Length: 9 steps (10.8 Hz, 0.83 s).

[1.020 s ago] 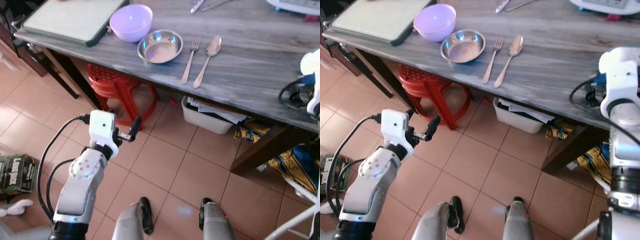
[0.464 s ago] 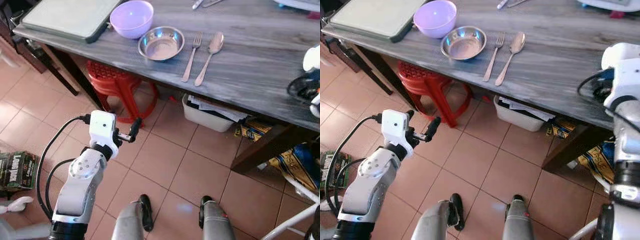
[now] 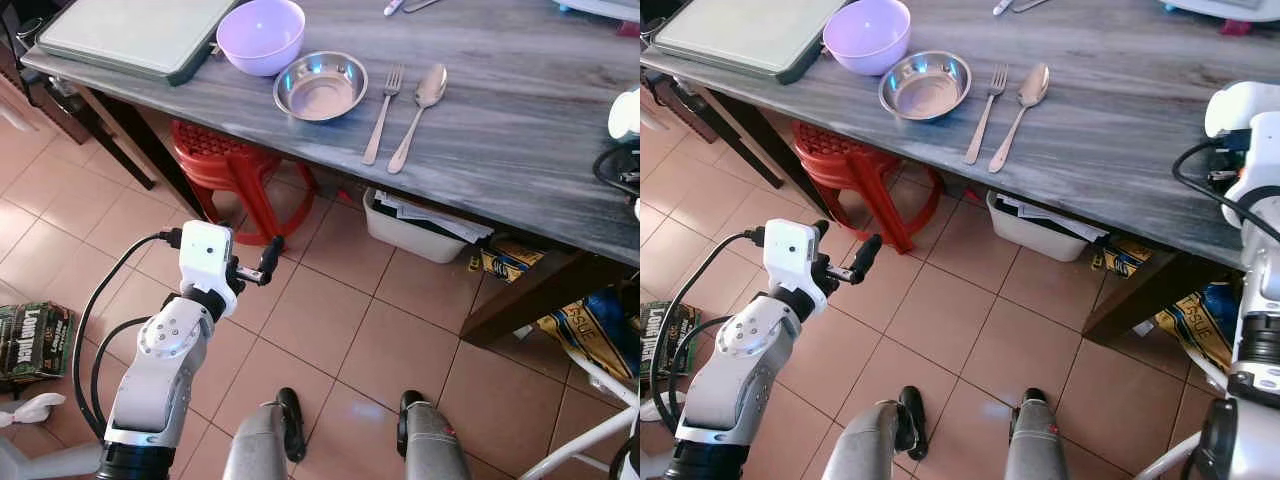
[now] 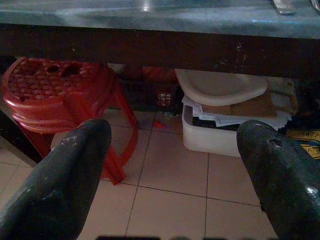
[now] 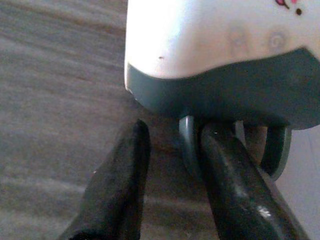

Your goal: Setting the table

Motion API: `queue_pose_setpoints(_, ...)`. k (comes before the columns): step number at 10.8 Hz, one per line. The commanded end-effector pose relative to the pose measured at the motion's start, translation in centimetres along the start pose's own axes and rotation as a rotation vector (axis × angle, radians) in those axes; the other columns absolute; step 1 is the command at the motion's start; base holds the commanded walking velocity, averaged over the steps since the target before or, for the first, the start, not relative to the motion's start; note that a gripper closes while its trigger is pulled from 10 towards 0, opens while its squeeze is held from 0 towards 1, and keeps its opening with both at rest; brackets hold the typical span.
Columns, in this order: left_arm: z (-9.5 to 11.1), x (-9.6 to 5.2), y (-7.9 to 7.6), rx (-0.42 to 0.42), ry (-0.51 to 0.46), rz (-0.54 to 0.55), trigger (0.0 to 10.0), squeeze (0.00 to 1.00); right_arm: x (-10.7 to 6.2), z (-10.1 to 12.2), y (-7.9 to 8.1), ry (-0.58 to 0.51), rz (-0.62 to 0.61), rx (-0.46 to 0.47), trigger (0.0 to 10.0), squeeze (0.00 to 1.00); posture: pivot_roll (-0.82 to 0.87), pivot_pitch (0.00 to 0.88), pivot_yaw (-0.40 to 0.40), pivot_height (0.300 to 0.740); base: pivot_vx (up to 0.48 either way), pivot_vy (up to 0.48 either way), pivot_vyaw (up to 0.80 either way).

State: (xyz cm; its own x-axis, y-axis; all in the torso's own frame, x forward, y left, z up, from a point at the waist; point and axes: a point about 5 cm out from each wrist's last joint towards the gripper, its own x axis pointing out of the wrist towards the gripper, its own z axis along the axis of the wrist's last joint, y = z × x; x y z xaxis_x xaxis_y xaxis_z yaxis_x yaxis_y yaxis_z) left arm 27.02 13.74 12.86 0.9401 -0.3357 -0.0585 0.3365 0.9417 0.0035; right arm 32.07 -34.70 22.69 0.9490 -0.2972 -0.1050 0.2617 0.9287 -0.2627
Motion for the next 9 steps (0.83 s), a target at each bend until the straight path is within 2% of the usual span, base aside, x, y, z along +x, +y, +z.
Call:
queue_pose_setpoints(1,-0.27,-0.37,0.19,0.012,0.021,0.002,10.0,0.00,0.05,-3.50,0.65,0.156,0.042,0.014,0.0,0.00,-0.01,0.308,0.180,0.740,0.000,0.000,0.00)
queue_pose_setpoints(2,-0.30,-0.35,0.13,0.011,0.021,0.004,10.0,0.00,0.06,-3.66,0.51,0.167,0.049,-0.005,0.0,0.00,-0.01,0.306,0.177,0.740,0.000,0.000,0.00)
queue_pose_setpoints(3,-0.35,-0.30,0.03,0.007,0.020,0.004,10.0,0.00,0.05,-3.91,0.34,0.183,0.058,-0.067,0.0,0.00,-0.02,0.304,0.171,0.740,0.000,0.000,0.00)
queue_pose_setpoints(6,-0.48,-0.21,-0.14,-0.001,0.023,0.005,10.0,0.00,0.09,-4.12,0.47,0.195,0.076,-0.143,0.0,0.00,-0.03,0.299,0.164,0.740,0.000,0.000,0.00)
queue_pose_setpoints(8,-0.54,-0.15,-0.22,-0.004,0.023,0.003,10.0,0.00,0.10,-4.01,0.55,0.192,0.103,-0.245,0.0,0.00,-0.03,0.297,0.160,0.740,0.000,0.000,0.00)
queue_pose_setpoints(9,-0.60,-0.02,-0.31,-0.008,0.024,0.002,10.0,0.00,0.09,-3.84,0.70,0.186,0.130,-0.350,0.0,0.00,-0.03,0.294,0.152,0.740,0.000,0.000,0.00)
